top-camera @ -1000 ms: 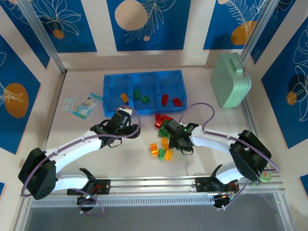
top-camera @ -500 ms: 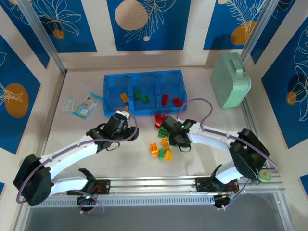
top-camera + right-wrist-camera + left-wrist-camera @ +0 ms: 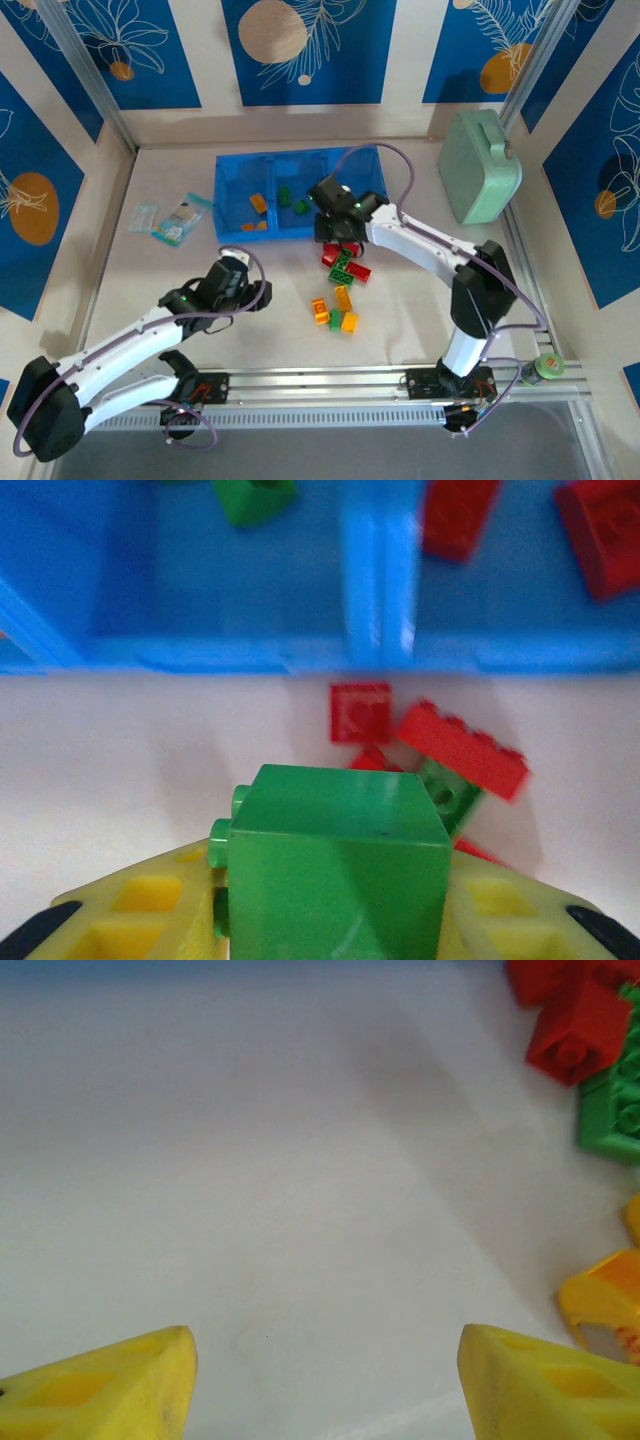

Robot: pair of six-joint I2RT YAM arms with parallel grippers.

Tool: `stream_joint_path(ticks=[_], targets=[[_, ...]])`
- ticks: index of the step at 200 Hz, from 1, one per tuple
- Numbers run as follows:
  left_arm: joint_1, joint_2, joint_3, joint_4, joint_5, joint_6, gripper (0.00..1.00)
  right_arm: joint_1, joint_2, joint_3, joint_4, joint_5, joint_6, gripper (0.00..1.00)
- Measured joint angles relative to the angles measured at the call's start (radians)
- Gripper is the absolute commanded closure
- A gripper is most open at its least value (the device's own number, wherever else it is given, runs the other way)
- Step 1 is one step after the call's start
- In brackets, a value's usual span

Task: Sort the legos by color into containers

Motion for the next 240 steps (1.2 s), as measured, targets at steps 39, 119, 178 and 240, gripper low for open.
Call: stream_joint_path(ticks=[39, 119, 178, 240], targets=[[0.0, -0.148, -0.06, -0.092, -0.001, -0.044, 0.31, -0.038, 0.199, 0.243, -0.023, -0.063, -0.084, 0.63], [0.0, -0.242, -0.072, -0.183, 0.0, -0.092, 0.32, -0.078, 0.584, 0.742, -0.177, -0.134, -0.159, 0.63], [-0.052, -0.204, -0.048, -0.191, 0.025, -0.072, 0.32, -0.104, 0.721, 1.061, -0.309, -0.127, -0.18, 0.23], [-0.251, -0.036, 0.081, -0.149, 0.017, -0.046, 0.39, -0.105, 0.281, 0.554, -0.195, -0.08, -0.179, 0.22]])
